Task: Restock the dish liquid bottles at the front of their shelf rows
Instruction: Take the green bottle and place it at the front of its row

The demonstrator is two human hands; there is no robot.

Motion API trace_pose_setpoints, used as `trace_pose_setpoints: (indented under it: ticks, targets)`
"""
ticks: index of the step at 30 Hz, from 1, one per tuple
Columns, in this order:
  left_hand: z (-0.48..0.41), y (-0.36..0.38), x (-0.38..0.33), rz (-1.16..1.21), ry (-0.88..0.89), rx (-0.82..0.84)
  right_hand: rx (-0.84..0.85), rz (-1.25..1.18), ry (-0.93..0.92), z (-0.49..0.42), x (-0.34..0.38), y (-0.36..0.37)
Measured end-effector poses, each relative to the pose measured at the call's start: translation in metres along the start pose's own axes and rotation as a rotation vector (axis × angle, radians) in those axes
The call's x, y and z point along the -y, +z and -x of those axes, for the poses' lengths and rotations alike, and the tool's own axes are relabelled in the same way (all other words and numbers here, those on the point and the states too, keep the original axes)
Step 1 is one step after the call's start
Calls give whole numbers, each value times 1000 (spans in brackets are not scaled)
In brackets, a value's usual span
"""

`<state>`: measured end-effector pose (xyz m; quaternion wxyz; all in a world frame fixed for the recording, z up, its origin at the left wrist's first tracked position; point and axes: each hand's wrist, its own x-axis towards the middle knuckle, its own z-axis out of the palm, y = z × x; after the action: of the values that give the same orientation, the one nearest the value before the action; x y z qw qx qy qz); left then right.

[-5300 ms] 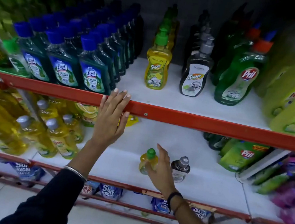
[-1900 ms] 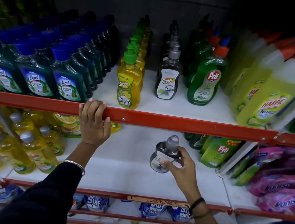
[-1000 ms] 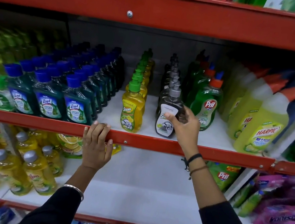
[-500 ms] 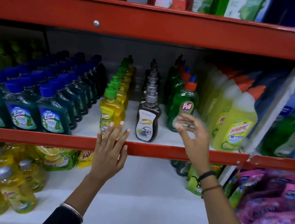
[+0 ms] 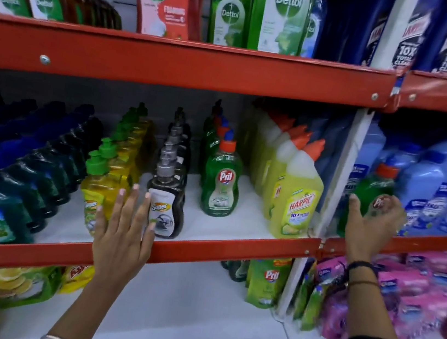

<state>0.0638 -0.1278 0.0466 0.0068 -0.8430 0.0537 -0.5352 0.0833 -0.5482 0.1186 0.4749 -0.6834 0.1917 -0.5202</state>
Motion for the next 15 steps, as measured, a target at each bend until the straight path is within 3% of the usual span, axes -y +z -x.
trace_pose_setpoints:
  ticks: [5, 15]
  targets:
    - [-1, -1, 0, 14, -12, 19, 113, 113, 72, -19, -11, 2]
    - [-1, -2, 1, -3, 12, -5, -20, 222, -120, -9, 19, -15]
